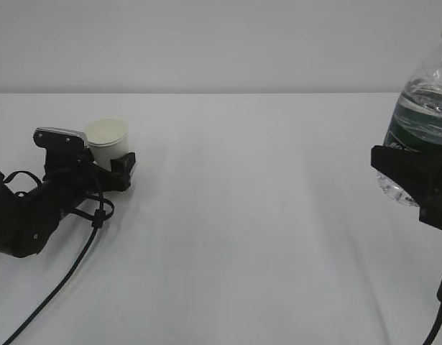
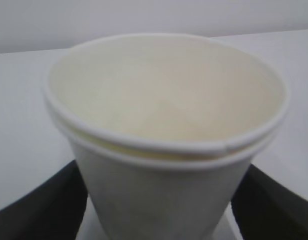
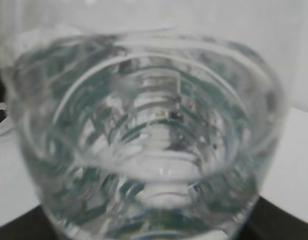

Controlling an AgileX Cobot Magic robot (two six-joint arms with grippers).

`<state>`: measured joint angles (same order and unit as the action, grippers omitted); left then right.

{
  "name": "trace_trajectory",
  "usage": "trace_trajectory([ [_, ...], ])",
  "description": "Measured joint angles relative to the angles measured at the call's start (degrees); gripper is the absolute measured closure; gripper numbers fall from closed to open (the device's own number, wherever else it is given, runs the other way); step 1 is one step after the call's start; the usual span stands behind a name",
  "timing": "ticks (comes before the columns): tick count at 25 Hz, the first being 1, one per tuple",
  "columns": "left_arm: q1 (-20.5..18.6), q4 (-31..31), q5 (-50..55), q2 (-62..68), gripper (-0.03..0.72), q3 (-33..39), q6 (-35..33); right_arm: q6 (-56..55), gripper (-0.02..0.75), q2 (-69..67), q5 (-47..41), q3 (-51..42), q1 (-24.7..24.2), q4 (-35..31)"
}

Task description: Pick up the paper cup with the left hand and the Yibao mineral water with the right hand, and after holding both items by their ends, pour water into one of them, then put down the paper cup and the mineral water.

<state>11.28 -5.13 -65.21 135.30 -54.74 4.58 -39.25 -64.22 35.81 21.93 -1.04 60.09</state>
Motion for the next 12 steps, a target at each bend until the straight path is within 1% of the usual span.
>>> trace_trajectory([
  [12,0.0,0.2,-0.2,1.3,0.072,-1.5,0.0,0.0,0.321,0.0,0.6,0.0,0.0,0.1],
])
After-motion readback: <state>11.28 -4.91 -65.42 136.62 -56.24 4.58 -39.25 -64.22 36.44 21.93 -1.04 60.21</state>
